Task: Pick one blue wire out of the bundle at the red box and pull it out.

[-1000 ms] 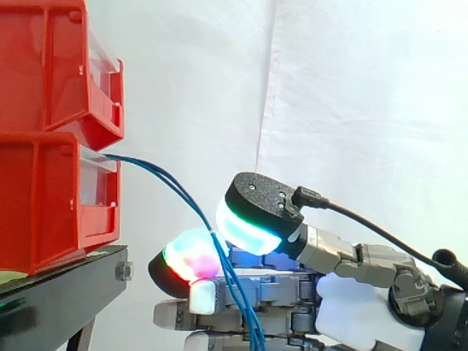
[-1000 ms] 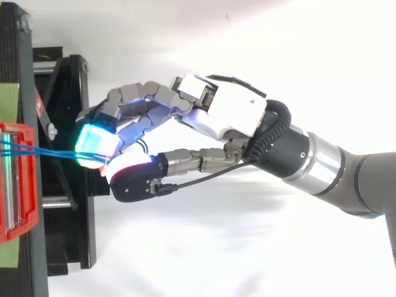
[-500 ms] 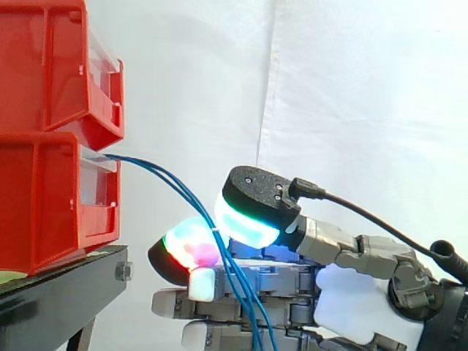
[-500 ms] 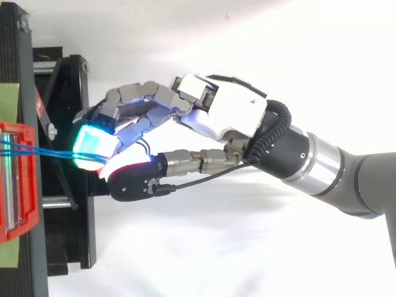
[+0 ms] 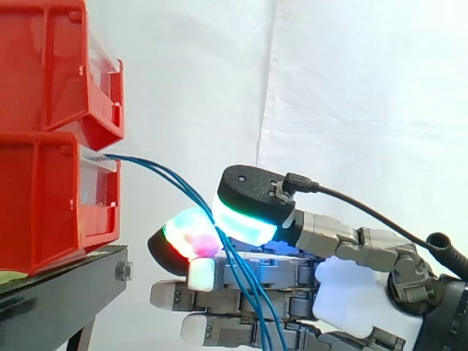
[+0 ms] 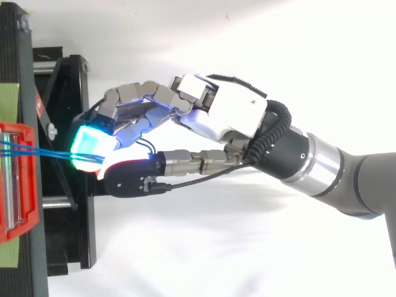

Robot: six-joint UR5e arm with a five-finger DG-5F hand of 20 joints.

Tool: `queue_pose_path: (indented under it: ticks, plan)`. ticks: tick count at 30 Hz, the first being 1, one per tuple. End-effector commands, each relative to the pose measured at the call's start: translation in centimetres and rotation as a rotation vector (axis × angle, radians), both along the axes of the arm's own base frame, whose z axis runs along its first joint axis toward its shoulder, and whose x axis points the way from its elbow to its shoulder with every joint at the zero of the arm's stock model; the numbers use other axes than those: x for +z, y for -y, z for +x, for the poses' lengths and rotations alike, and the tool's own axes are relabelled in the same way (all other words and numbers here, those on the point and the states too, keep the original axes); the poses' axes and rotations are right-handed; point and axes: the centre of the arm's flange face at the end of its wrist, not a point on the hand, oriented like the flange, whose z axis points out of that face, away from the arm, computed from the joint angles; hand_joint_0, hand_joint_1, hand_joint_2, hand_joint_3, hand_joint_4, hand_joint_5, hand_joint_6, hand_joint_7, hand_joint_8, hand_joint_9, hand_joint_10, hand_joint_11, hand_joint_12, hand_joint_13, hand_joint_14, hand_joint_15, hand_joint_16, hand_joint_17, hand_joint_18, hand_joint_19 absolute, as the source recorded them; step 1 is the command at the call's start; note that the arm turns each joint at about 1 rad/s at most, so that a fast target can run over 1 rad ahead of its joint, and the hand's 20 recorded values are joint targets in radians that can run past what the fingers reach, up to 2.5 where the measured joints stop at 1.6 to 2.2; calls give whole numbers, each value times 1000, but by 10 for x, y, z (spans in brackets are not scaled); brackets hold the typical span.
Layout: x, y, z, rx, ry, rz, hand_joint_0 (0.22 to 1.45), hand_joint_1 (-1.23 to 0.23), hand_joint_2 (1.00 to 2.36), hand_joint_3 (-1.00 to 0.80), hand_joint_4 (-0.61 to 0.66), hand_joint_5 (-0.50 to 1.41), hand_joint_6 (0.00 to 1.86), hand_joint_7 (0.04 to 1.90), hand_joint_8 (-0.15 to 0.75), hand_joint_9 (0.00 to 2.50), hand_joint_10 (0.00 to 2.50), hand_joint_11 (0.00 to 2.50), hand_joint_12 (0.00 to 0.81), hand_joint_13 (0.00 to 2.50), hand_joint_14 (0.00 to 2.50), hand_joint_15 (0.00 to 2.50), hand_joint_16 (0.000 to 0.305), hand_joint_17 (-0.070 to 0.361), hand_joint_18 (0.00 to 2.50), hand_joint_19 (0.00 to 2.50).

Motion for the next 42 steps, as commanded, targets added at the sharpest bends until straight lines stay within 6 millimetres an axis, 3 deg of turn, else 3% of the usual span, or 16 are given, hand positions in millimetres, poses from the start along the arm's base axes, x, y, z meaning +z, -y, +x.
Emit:
queue_pose_path:
  ticks: [1, 18, 33, 42]
  plan:
    - [0, -1, 0, 0, 0, -2, 592, -733, 1007, -56, 168, -145, 890, 989, 319, 939, 16, 577, 417, 547, 10, 295, 59, 133, 539, 437]
    - [1, -4, 1, 1, 7, -4, 599, -746, 1002, 25, 121, -127, 895, 1032, 336, 1013, 14, 590, 431, 612, 10, 301, 63, 141, 602, 426]
    - [4, -6, 3, 76, 35, 6, 551, -753, 1187, 1, 103, -111, 886, 1090, 346, 1069, 16, 598, 443, 638, 10, 301, 65, 147, 628, 412]
    - [28, -6, 3, 109, 74, 51, 548, -756, 1204, -3, 96, -111, 884, 1107, 350, 1067, 14, 591, 443, 637, 11, 307, 65, 147, 631, 411]
